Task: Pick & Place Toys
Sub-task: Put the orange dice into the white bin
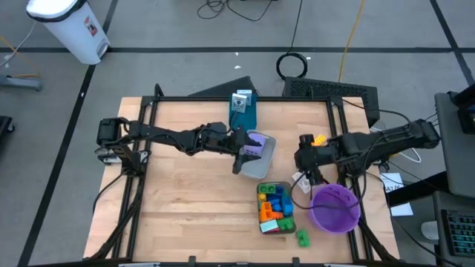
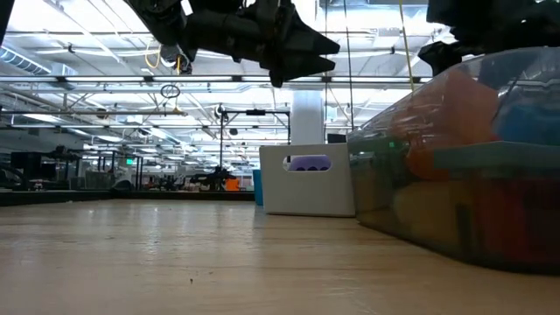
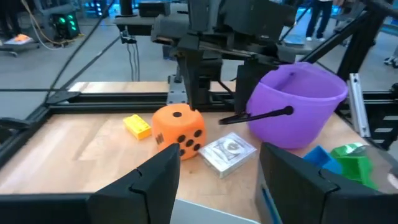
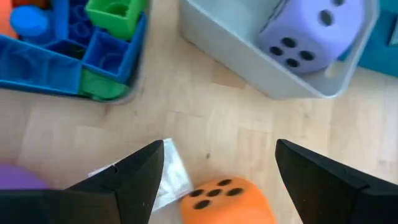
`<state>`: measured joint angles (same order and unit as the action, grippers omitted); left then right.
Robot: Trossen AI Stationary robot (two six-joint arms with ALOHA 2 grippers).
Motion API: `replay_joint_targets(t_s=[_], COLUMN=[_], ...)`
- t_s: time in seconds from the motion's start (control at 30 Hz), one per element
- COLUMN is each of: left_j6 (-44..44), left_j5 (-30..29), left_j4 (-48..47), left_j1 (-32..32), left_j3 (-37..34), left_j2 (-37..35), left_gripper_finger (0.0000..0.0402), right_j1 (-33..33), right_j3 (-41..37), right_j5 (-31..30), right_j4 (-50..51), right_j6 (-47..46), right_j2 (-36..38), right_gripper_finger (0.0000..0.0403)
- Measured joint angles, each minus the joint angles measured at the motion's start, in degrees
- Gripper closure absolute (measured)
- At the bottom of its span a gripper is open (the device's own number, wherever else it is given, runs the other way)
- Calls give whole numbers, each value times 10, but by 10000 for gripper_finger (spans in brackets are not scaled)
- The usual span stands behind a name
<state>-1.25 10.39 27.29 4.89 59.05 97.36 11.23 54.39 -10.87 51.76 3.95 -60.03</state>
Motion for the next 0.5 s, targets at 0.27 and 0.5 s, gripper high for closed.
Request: replay_joint_targets(t_s=[0.27,0.5], left_j6=[-39,-70], left_j5=[1,1], left_j4=[-2,-1], left_j1=[32,77], left_j3=[0,4], left_j2=[0,0], left_gripper_finger=[174,174], right_j1=[-47,-53], right_j3=[0,0], right_j5=[1,4], right_j4=[-3,-18], right_j6=[-8,-86], right_j2=[35,52], right_gripper_finger=[101,101])
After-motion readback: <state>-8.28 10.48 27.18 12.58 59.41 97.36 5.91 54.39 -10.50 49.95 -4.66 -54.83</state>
